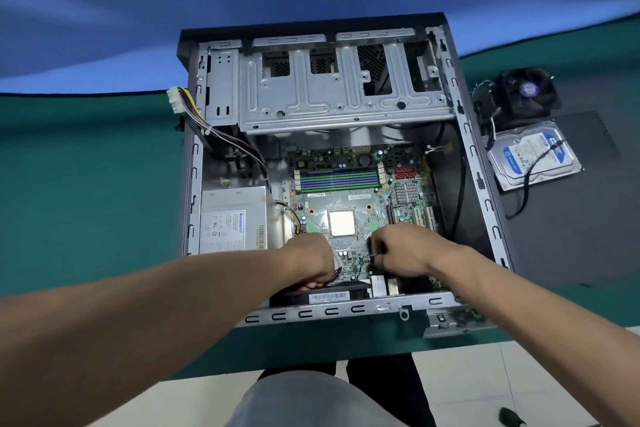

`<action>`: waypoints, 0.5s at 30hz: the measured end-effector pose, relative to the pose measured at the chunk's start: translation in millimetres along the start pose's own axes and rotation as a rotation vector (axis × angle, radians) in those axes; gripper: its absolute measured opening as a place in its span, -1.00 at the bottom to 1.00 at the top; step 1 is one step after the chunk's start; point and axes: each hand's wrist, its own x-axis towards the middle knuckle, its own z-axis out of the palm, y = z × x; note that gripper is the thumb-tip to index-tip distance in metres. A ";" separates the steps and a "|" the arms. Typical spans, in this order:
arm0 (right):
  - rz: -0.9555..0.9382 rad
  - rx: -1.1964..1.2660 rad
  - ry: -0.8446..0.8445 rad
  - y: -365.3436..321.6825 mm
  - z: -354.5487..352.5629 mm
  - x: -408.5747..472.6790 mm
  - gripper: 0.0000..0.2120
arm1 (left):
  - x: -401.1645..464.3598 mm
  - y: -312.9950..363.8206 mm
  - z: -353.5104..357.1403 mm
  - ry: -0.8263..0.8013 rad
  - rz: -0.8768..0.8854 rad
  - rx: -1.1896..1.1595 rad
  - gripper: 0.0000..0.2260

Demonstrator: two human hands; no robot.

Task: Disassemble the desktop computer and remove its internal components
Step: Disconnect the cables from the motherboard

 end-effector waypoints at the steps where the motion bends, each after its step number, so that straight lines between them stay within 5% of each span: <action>1: 0.000 -0.002 0.000 0.1 0.4 0.6 -0.79 | -3.4 1.4 -2.1 0.009 0.012 0.021 -0.47; 8: 0.013 0.007 -0.019 -2.8 0.3 1.9 -0.83 | -23.8 6.8 -12.0 0.170 0.204 0.265 -0.72; 12: 0.021 0.014 -0.010 -1.9 0.5 3.1 -0.83 | -27.7 6.4 -9.6 0.191 0.278 0.074 -0.57; 15: 0.022 0.028 -0.008 -1.3 1.2 4.1 -0.84 | -28.0 9.0 -11.0 0.141 0.362 0.046 -0.85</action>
